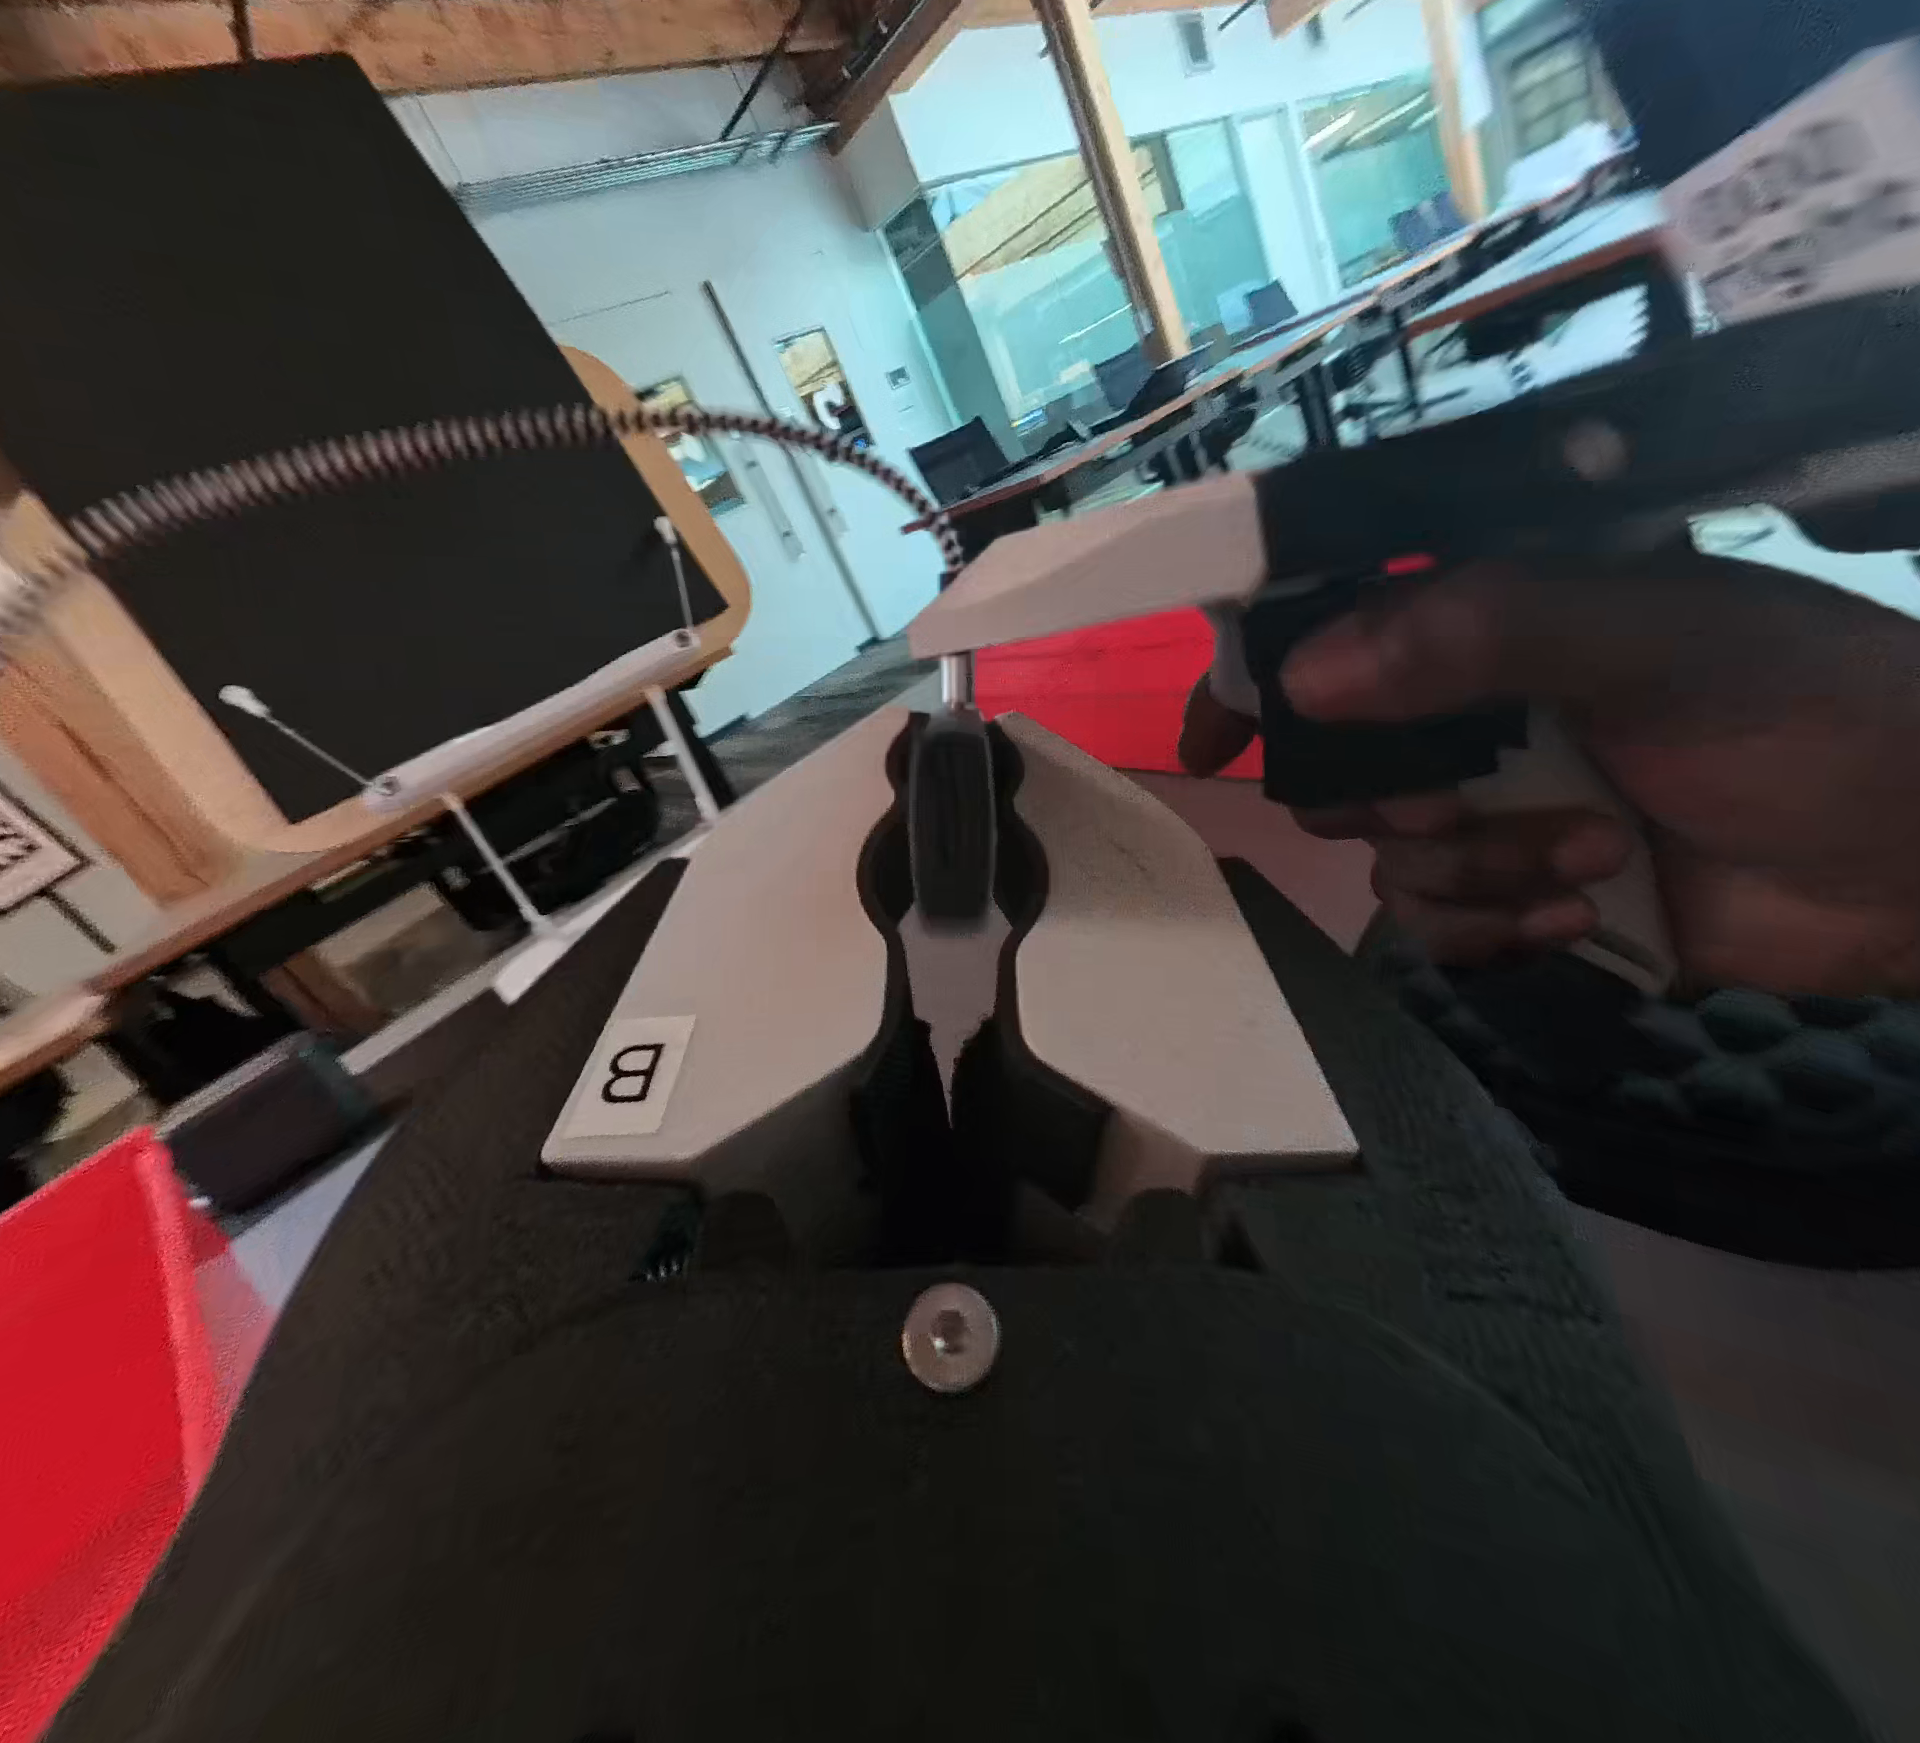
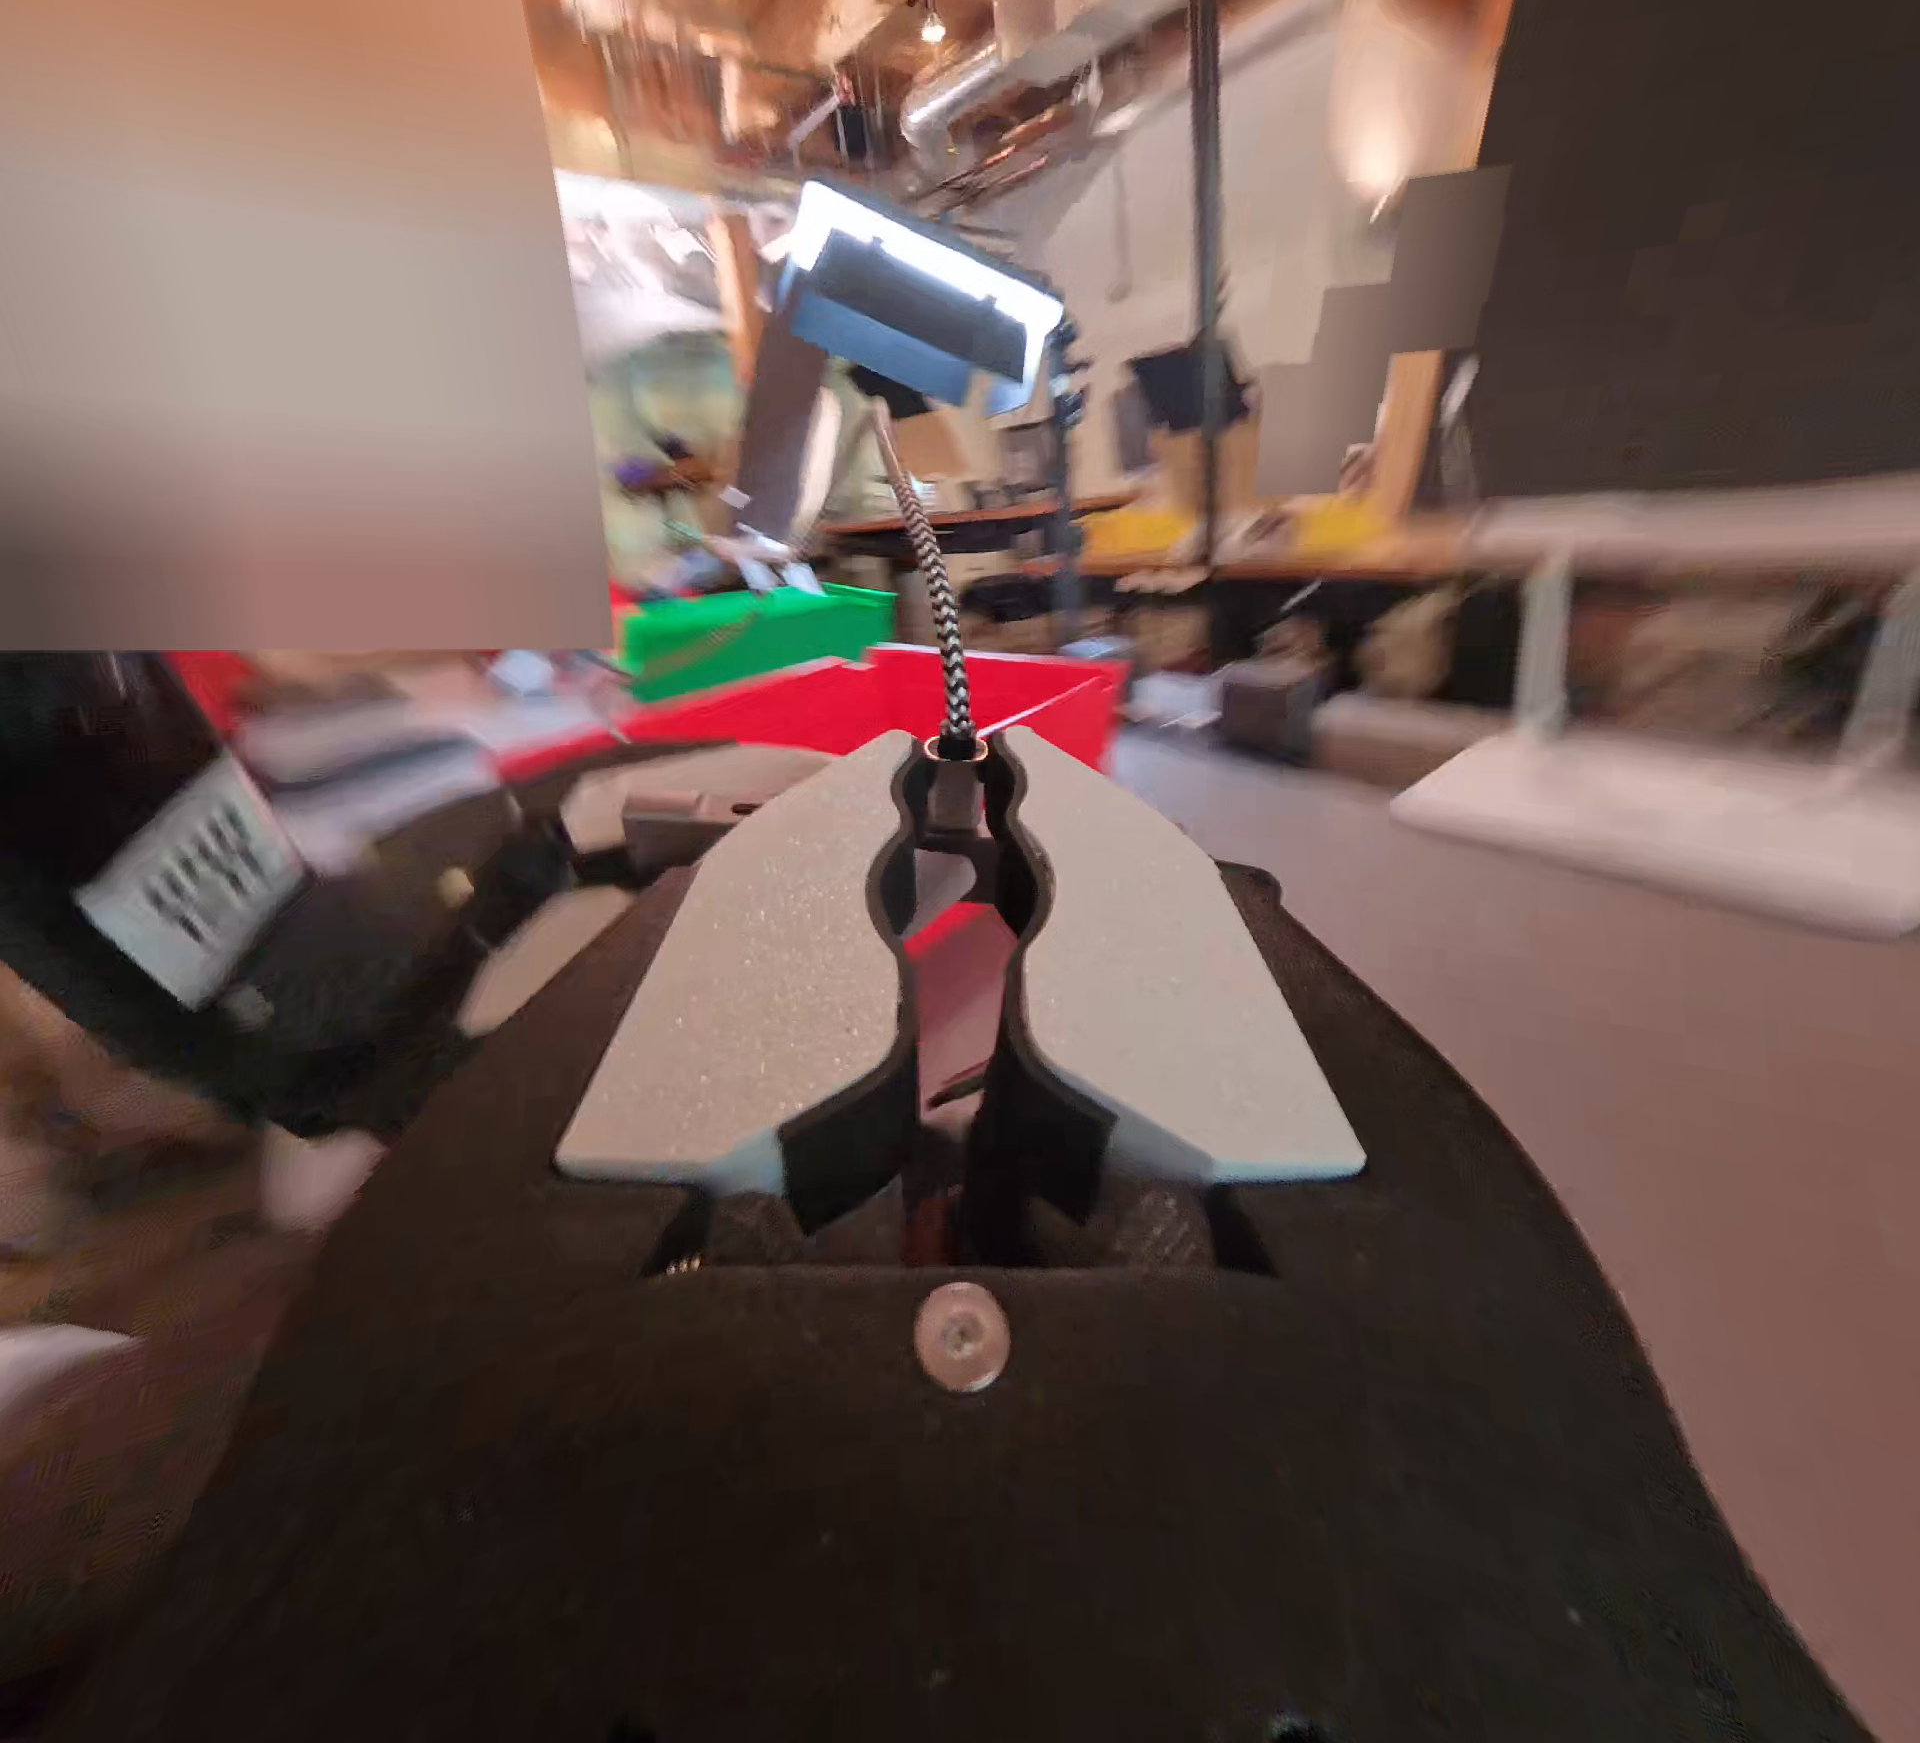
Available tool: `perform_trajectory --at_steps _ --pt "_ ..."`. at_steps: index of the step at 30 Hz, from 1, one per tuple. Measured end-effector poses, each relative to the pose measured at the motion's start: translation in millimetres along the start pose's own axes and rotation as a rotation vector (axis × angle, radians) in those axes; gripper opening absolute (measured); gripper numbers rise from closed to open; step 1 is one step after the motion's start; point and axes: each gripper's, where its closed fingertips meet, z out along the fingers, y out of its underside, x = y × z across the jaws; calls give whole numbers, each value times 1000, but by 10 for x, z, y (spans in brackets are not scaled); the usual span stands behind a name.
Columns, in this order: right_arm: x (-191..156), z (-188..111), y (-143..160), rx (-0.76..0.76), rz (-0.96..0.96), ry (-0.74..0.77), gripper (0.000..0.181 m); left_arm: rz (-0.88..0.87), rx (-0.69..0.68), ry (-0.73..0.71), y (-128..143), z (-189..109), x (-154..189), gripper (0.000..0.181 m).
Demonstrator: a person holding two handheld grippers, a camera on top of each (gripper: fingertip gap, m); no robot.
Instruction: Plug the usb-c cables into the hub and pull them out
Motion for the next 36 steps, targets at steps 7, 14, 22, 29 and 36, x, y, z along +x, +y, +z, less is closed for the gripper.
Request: perform_trajectory --at_steps 7,14,22,29,36 --pt "57 -59 4 -22 42 -62 9 -6 -13 37 36 32 70 8" --pt "167 -62 68 -36 137 -66 8 -6 -67 49 121 66 87 8" --pt "648 -374 -661 123 19 45 9 -72 -61 7 121 48 -56 8" --pt "324 -304 -1032 219 105 -110 10 64 33 101 -37 -7 125 8" --pt "730 -275 -762 -64 -204 108 10 161 313 395 -430 -197 692 7"
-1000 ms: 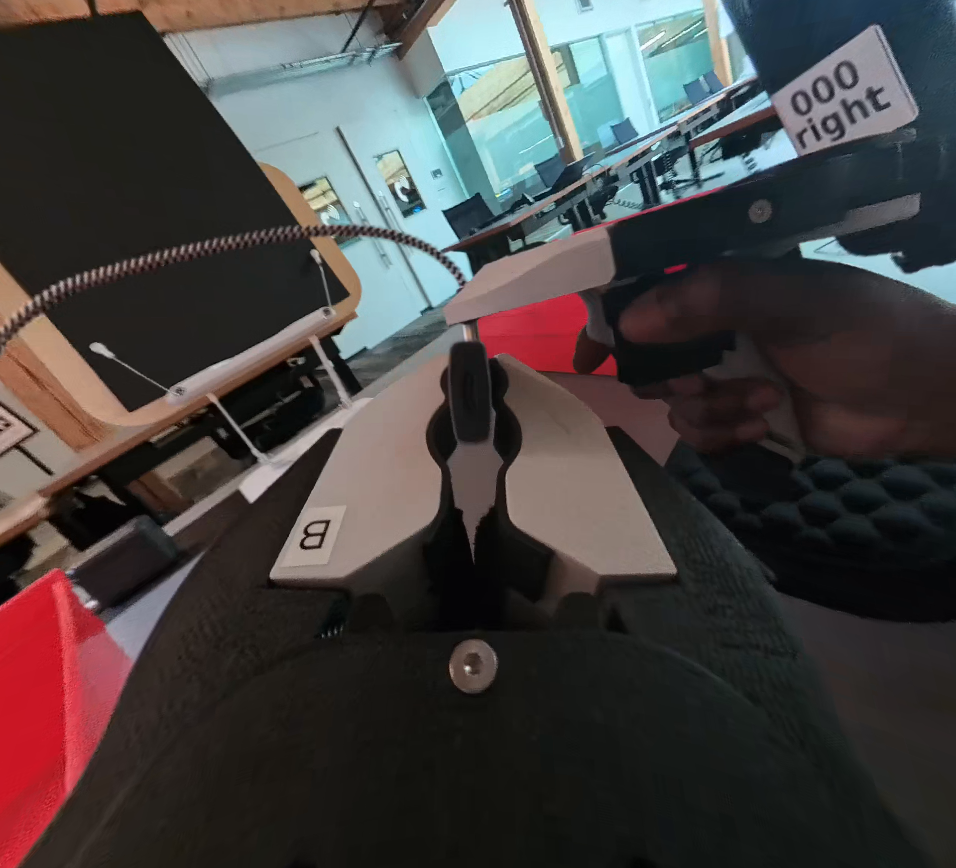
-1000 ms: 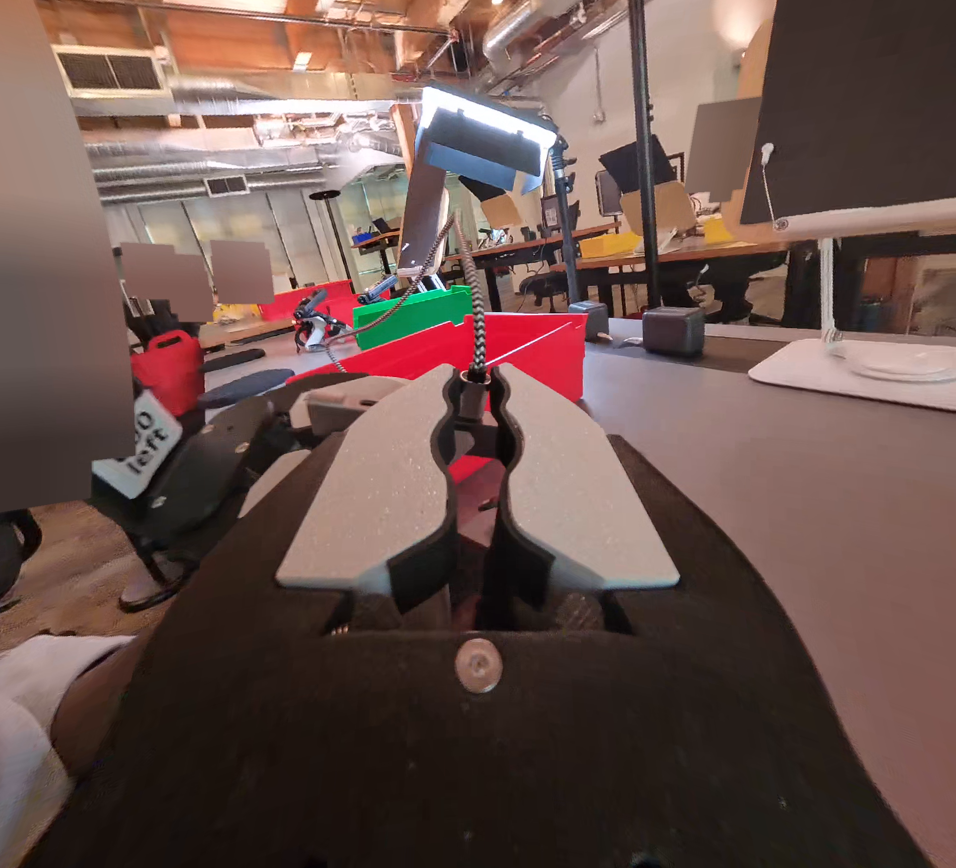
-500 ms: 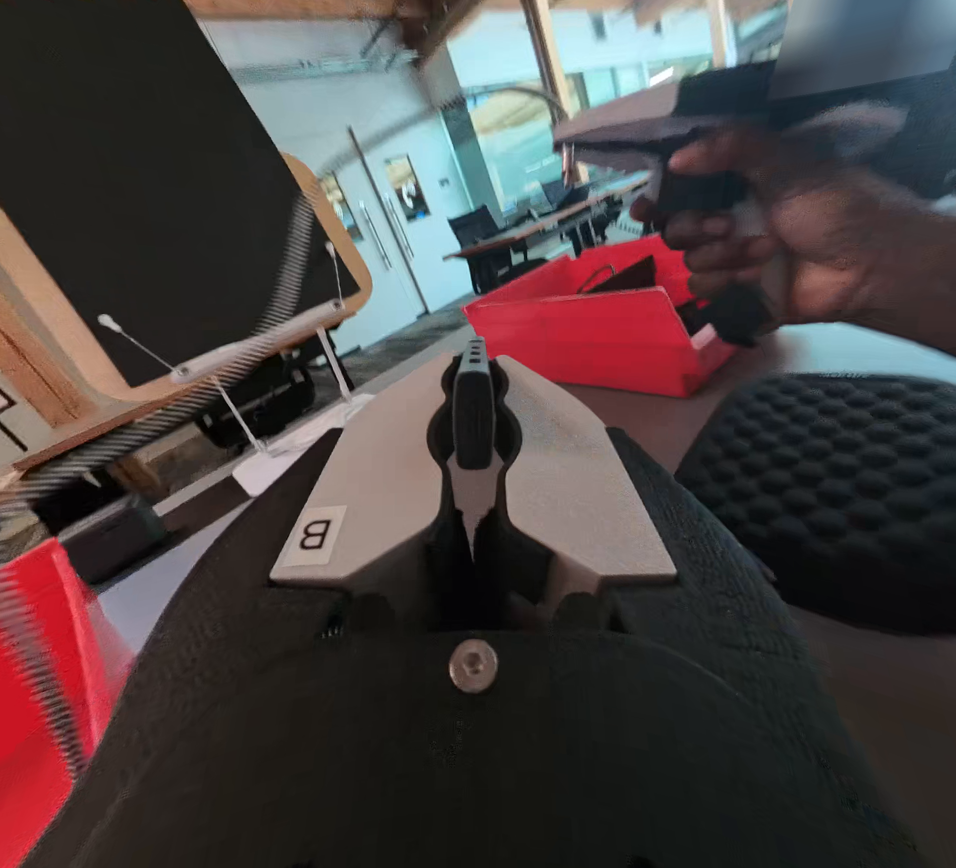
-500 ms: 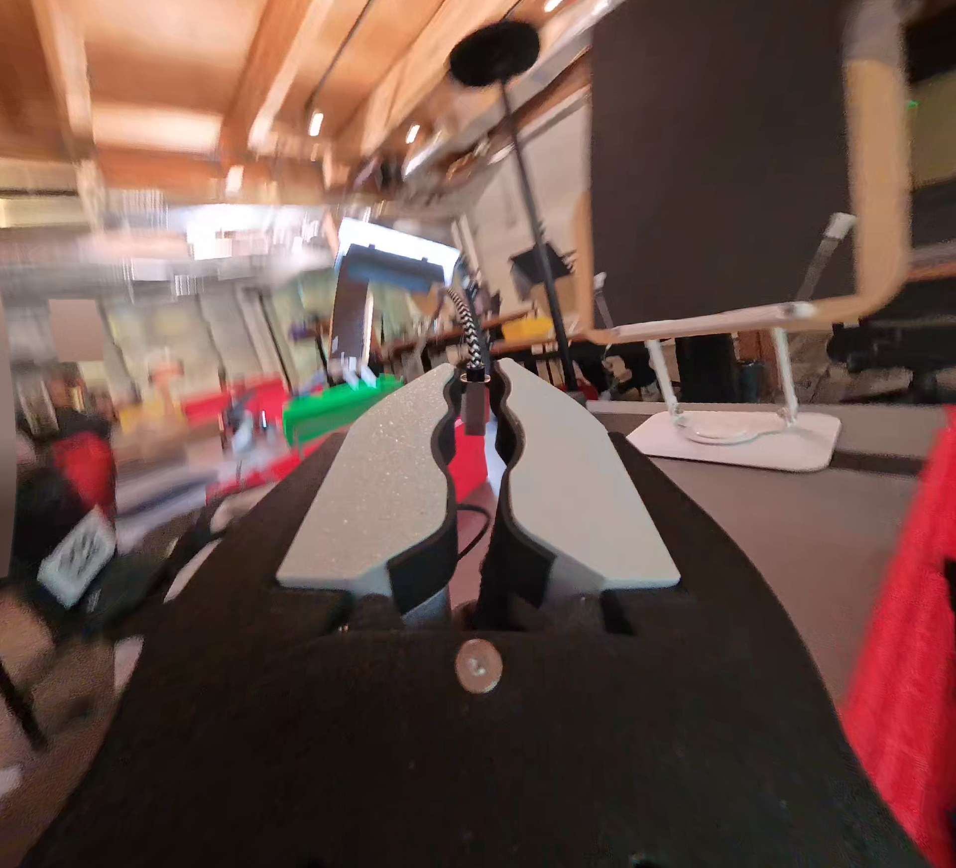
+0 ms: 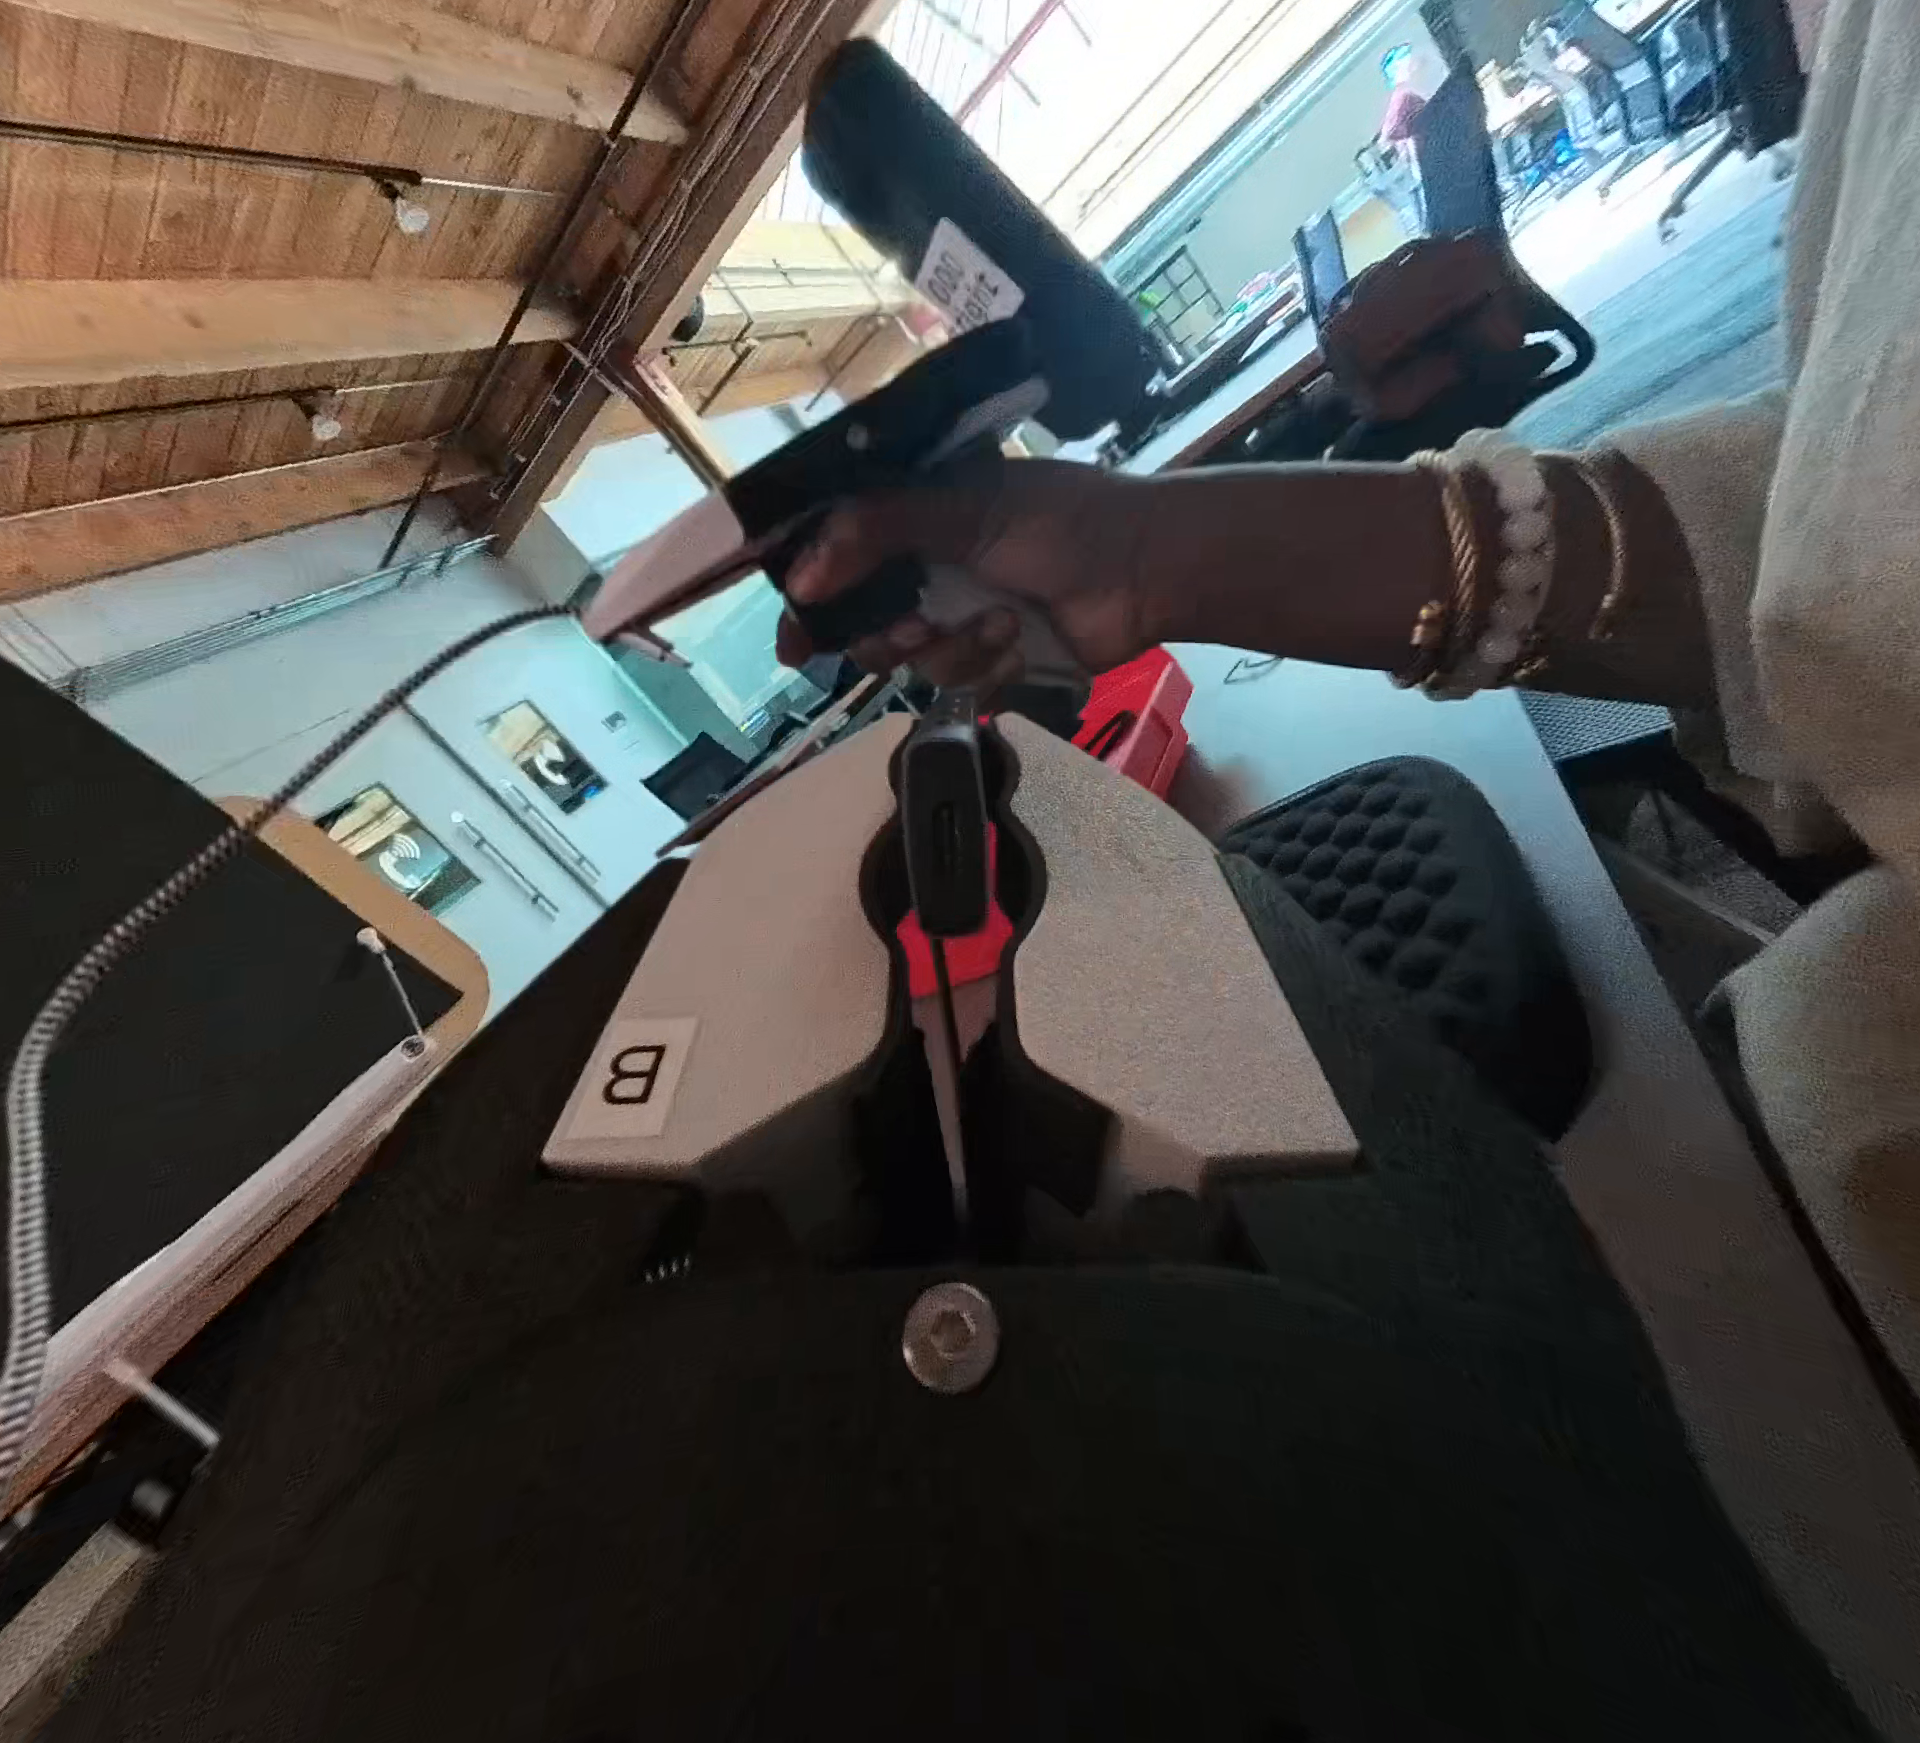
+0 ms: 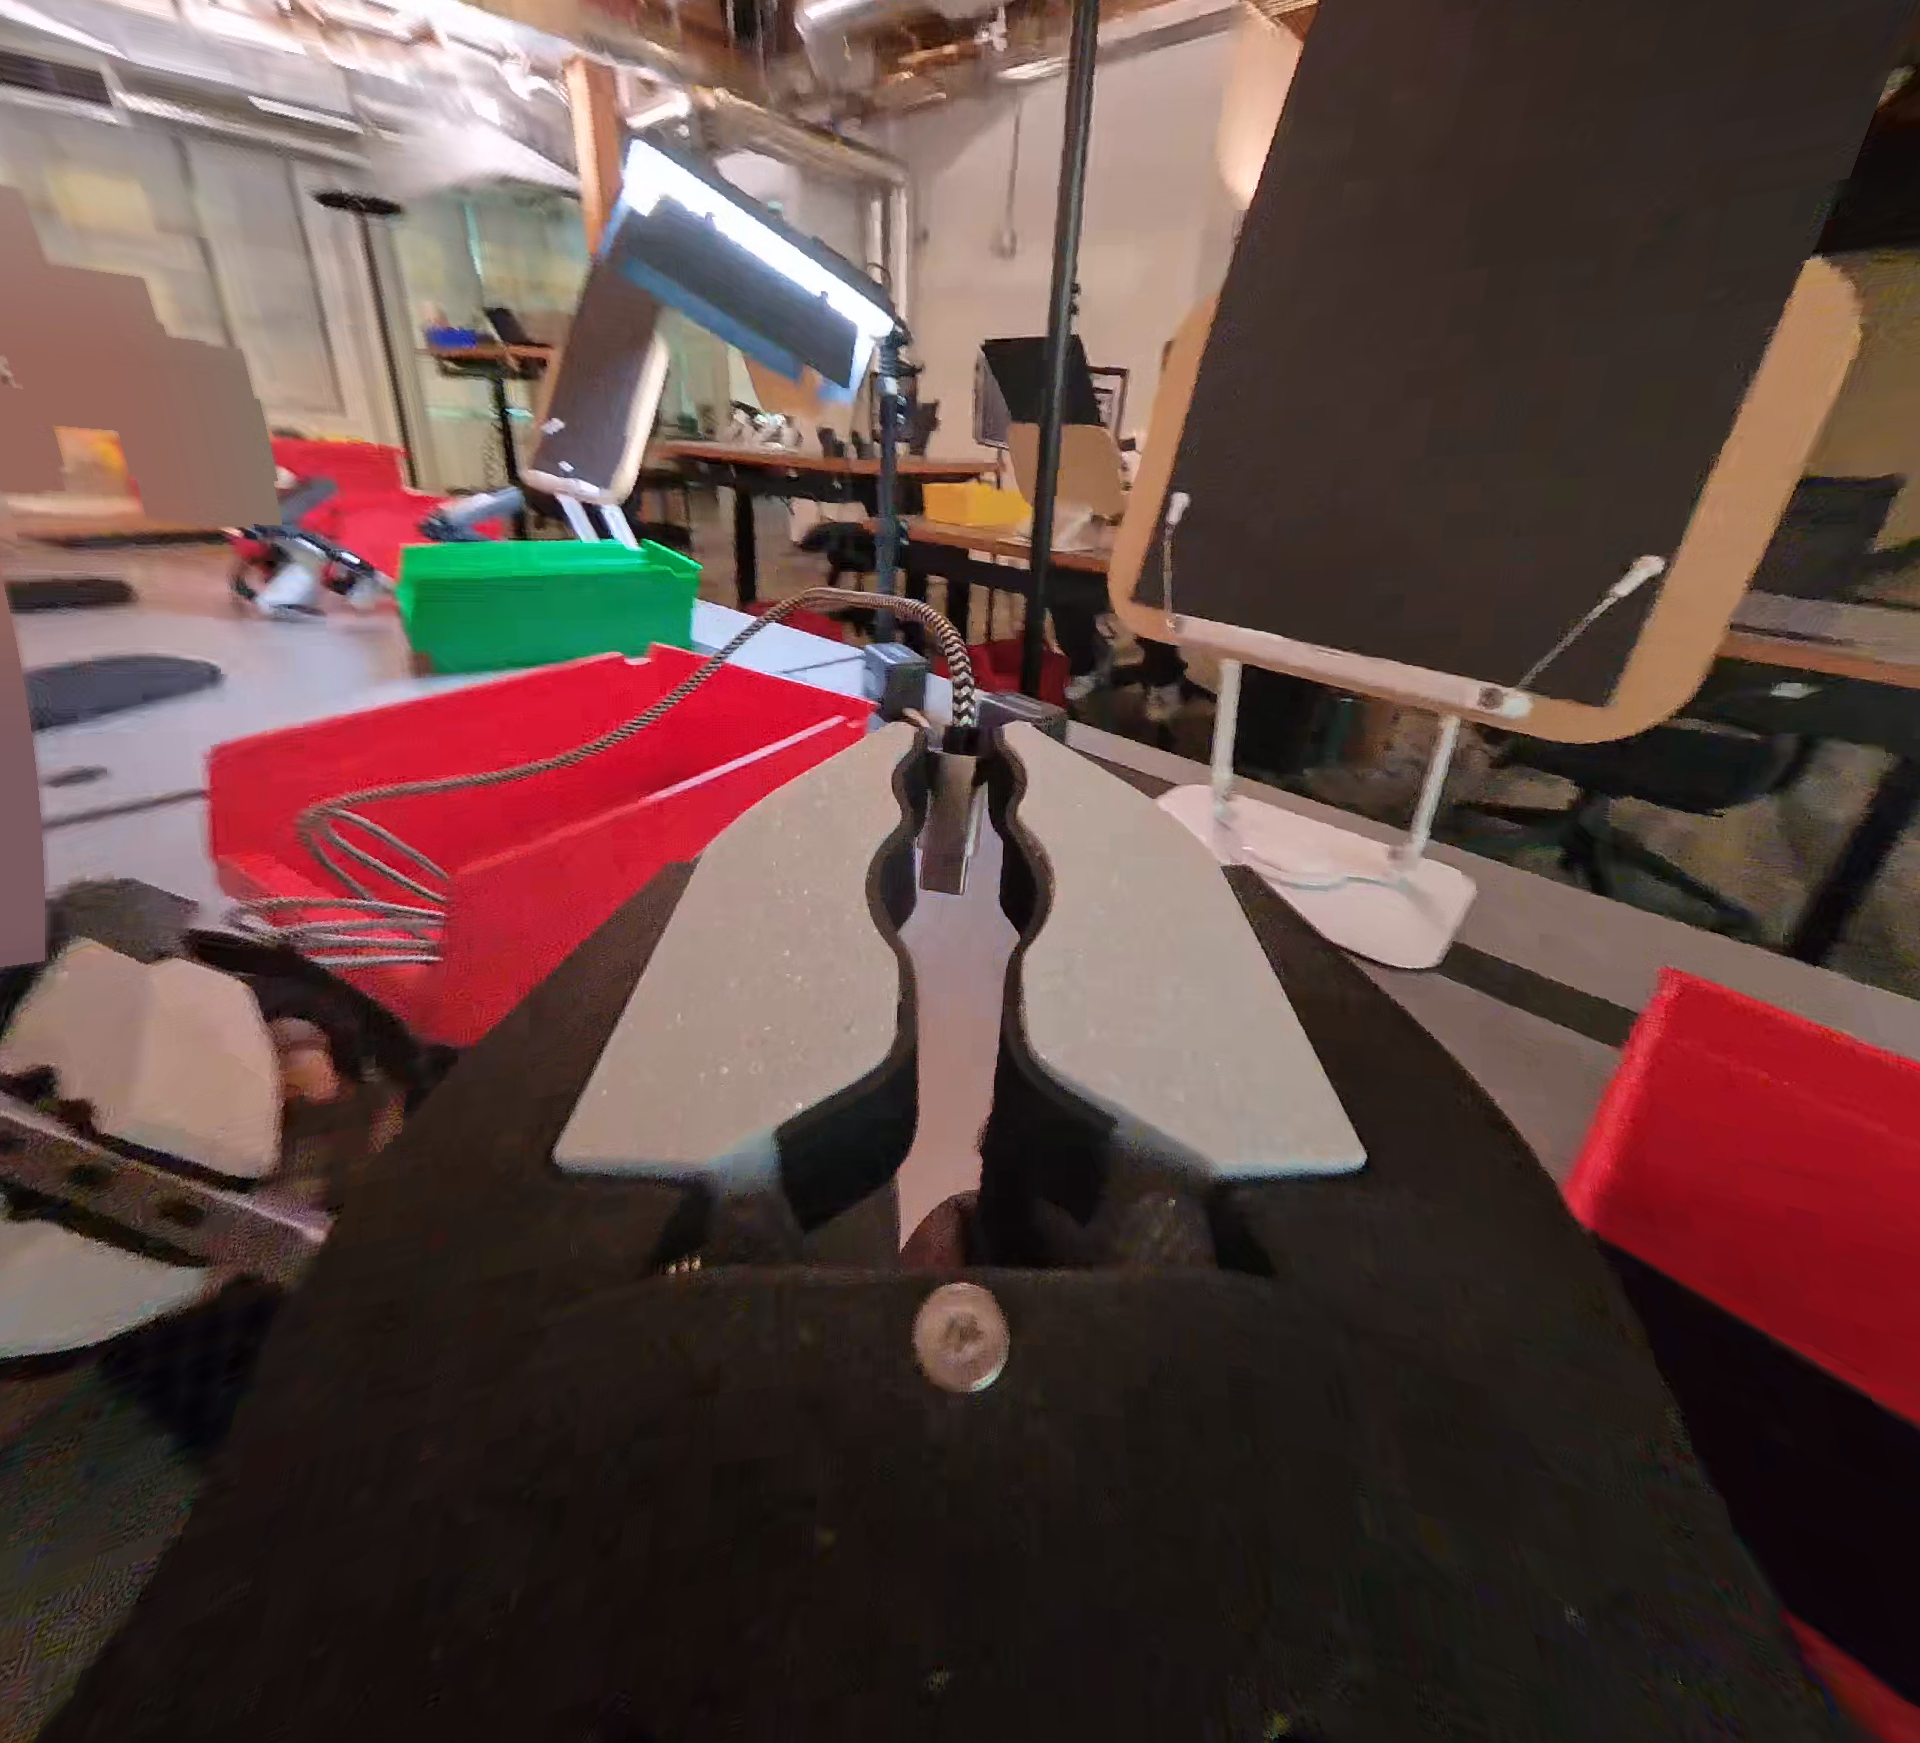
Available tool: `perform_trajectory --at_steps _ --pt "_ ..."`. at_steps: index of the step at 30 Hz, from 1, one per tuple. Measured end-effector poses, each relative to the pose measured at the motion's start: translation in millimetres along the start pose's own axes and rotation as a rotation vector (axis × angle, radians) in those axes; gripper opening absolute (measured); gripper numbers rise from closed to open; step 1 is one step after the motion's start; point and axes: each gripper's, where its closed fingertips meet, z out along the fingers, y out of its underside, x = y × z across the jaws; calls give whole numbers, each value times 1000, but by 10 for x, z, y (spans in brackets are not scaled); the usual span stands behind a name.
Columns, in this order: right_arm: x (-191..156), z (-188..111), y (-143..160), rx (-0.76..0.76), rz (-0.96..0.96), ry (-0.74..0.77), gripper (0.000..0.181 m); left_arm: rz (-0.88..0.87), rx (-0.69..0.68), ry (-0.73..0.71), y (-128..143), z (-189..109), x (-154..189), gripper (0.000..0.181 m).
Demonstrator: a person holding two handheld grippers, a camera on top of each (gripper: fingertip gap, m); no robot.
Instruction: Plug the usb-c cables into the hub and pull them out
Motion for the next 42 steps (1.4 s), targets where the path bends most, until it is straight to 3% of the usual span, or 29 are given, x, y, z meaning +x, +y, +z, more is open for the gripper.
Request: perform_trajectory --at_steps 3,6,10,14,16,19,23,26,28,31,34,37,42 --pt "166 -14 190 -87 -140 108 10 -37 19 -8 -15 -20 -41 8" --pt "111 -5 527 -250 -111 40 17 -60 44 0 -41 -39 -50 8" --pt "88 -43 682 -300 -108 29 13 -130 48 -38 -17 -67 -151 8" --pt "37 -122 751 -340 -61 -38 35 -242 76 -59 -3 -101 -252 6" --pt "-86 -182 664 -288 -69 -135 46 -284 94 -67 -6 -125 -293 7" --pt "-464 -323 446 -168 -113 -371 45 -328 105 -54 2 -130 -304 7" --pt "-869 -497 453 -169 -258 -570 44 -321 87 1 11 -87 -216 8" --pt "-987 -482 531 -211 -316 -605 35 -311 86 59 -3 -61 -127 7" --pt "-1032 -466 580 -229 -362 -614 16 -301 94 83 -24 -52 -88 7" --pt "-1066 -477 573 -235 -444 -634 11 -315 136 68 -64 -63 -125 12" --pt "-943 -433 326 -150 -492 -559 9 -350 179 -62 -65 -96 -328 39" --pt "-445 -380 -208 -4 -501 -357 8 -361 204 -113 -75 -166 -425 36" --pt "679 -413 -978 170 -458 -50 7 -354 164 -113 -18 -127 -402 29"
